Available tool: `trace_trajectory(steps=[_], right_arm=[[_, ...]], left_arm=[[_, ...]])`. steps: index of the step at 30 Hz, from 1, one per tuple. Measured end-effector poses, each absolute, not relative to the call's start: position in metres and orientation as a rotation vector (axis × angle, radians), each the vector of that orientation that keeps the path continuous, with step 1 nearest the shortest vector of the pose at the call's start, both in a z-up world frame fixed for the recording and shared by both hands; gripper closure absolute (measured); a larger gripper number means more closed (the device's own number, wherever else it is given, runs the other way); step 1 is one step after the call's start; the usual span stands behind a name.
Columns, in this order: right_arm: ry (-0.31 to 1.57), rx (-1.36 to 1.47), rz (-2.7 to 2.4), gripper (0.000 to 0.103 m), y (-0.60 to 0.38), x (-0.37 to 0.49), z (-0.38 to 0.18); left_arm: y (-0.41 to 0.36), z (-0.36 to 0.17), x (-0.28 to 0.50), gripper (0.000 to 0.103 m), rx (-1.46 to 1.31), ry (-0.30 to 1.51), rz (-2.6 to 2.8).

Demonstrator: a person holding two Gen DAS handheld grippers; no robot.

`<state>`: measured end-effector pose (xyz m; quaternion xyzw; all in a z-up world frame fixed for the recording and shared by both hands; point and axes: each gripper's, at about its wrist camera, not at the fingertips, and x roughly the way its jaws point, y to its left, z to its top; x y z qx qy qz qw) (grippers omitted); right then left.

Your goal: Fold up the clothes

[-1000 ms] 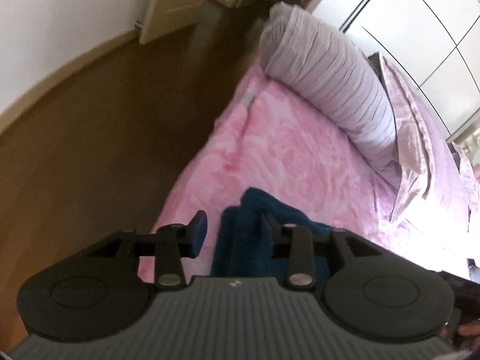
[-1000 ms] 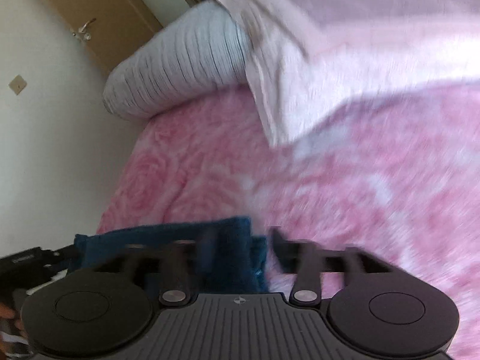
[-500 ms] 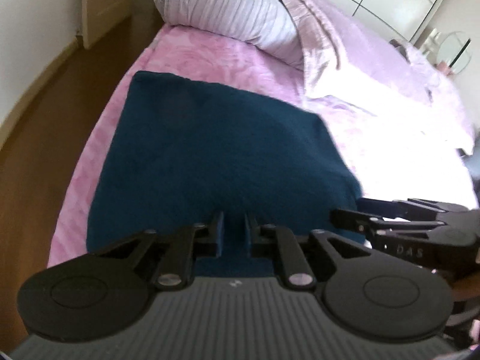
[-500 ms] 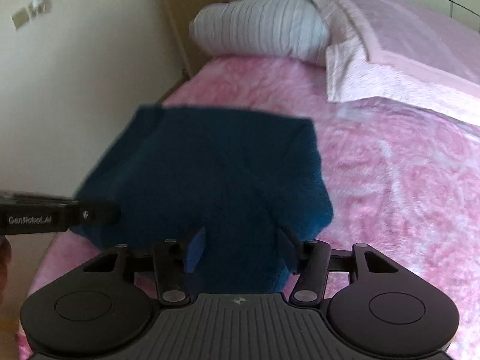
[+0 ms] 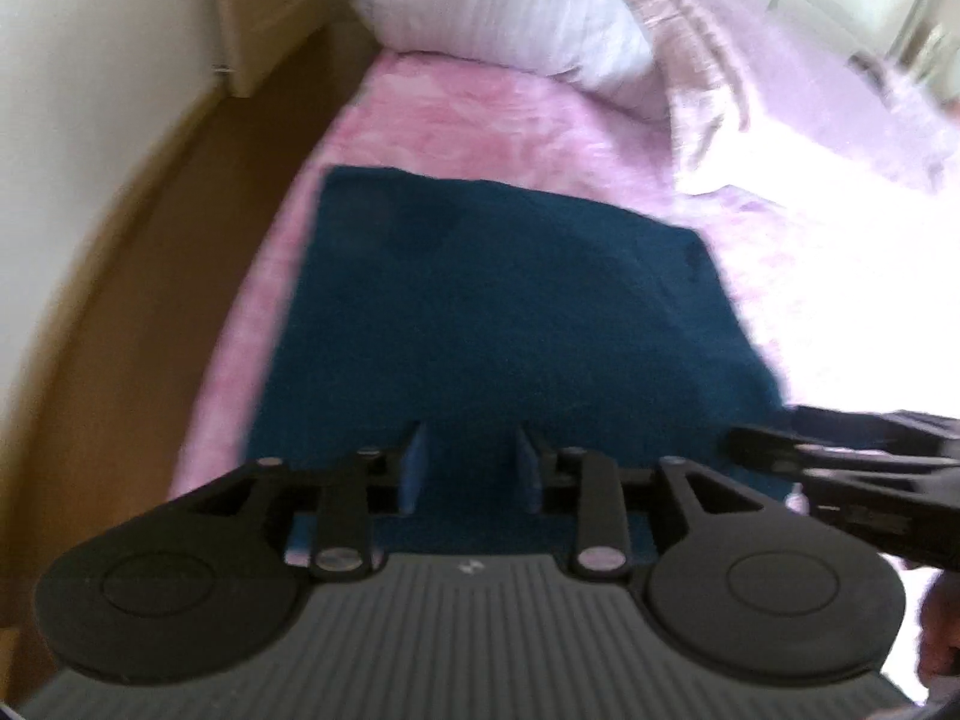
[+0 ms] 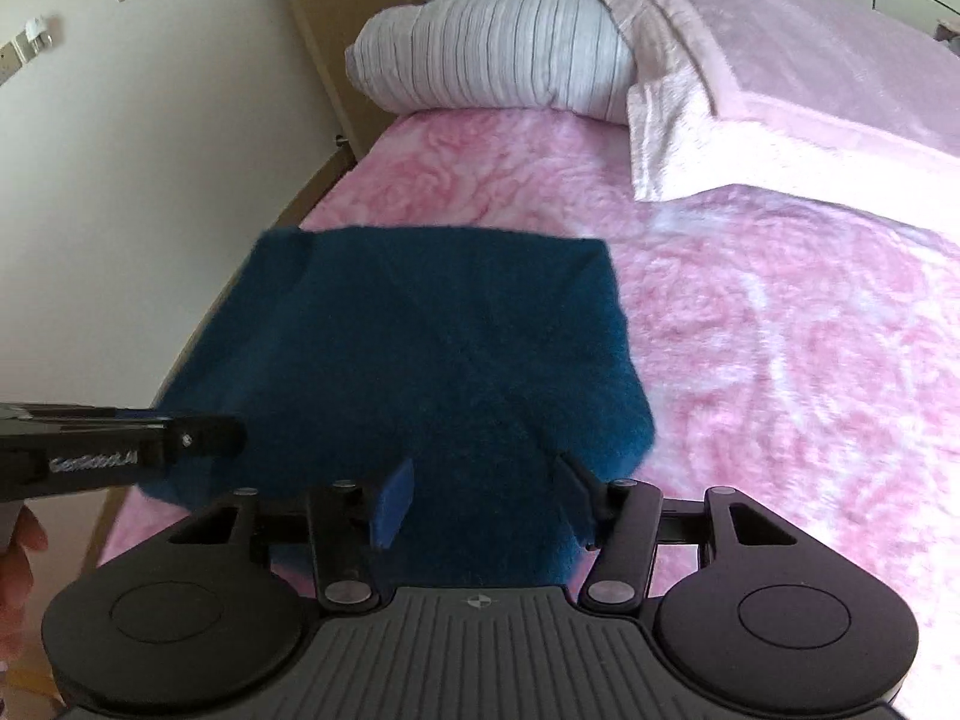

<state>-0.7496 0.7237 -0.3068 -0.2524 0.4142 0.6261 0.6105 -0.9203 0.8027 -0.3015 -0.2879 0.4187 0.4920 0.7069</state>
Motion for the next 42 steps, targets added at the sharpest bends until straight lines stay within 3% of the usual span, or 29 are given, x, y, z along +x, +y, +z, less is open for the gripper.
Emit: trace_trajectory(steps=[4,7,10,22,28,42], right_arm=[[1.038,-0.659,1.427,0.047,0.701,-0.746,-0.284],[1.112,-0.722,1.402,0.042,0.683,-0.742,-0.277],[1.123,-0.756,1.411,0.036,0.663,-0.740,-0.265],[0.921,-0.791,1.576,0.035,0.603,-0.731,-0.188],[0.941,-0.789,1.668,0.035,0.583,-0.703,-0.163],[0.873,-0.923,1.751,0.035,0.543,-0.650,-0.146]], left_arm=[[0.778,-0.261,-0.922,0.040,-0.618,0.982,1.204],[0.750,-0.237,-0.927,0.036,-0.632,0.985,1.258],[0.722,-0.219,-0.928,0.036,-0.640,0.995,1.312],[0.617,-0.150,-0.913,0.036,-0.711,0.926,1.503],[0.573,-0.122,-0.889,0.036,-0.752,0.846,1.551],[0.509,-0.116,-0.821,0.036,-0.812,0.818,1.626]])
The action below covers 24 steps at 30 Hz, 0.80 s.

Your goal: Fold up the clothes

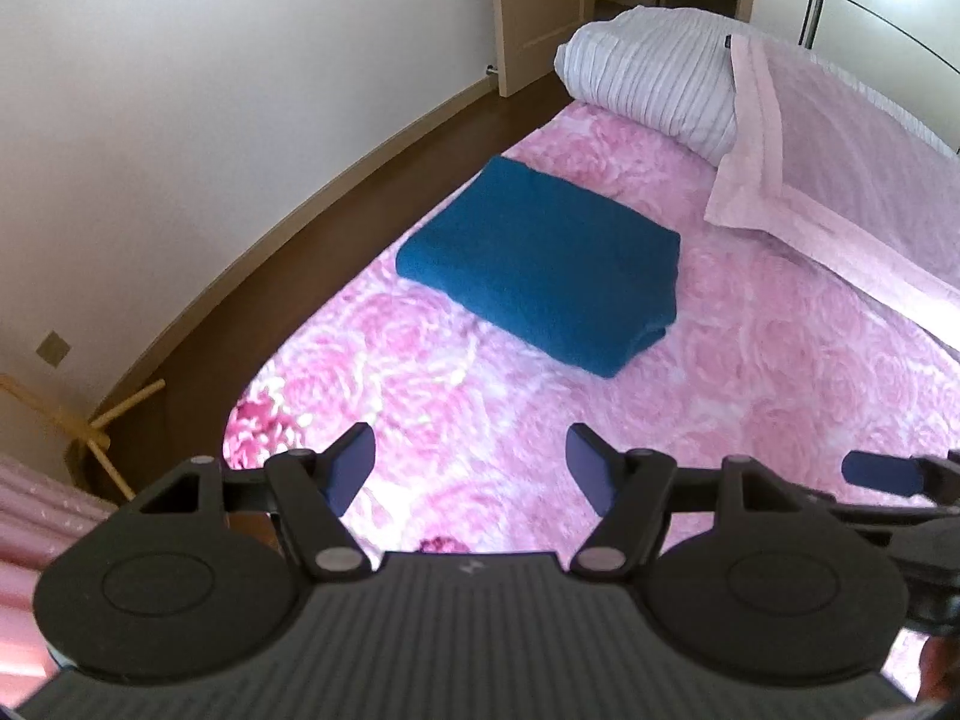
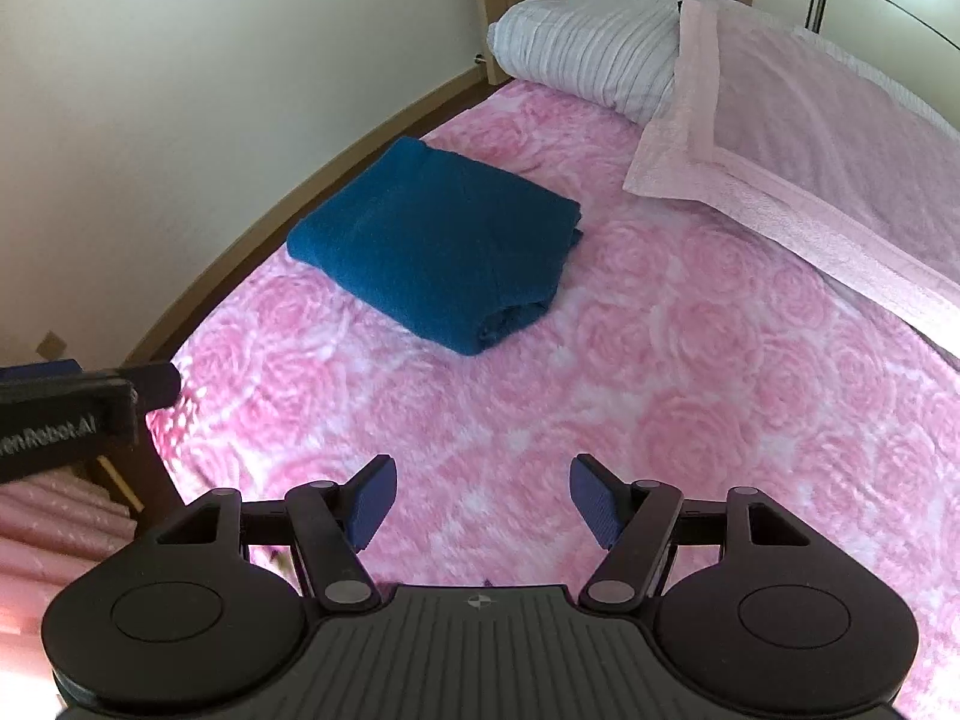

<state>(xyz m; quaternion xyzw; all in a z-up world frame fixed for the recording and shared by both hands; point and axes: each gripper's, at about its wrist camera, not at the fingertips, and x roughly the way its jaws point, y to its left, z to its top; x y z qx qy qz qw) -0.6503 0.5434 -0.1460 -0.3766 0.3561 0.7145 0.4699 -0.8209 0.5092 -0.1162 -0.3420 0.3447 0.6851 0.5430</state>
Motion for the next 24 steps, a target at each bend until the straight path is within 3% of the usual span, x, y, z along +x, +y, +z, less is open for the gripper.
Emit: trace_trajectory(steps=[24], right_arm=[[0.869,-1.009,1.802,0.035,0.595,-0.664,-0.151]], left_arm=[[0.553,-0.125,-0.827,0.036,-0.878,0.820,1.650]])
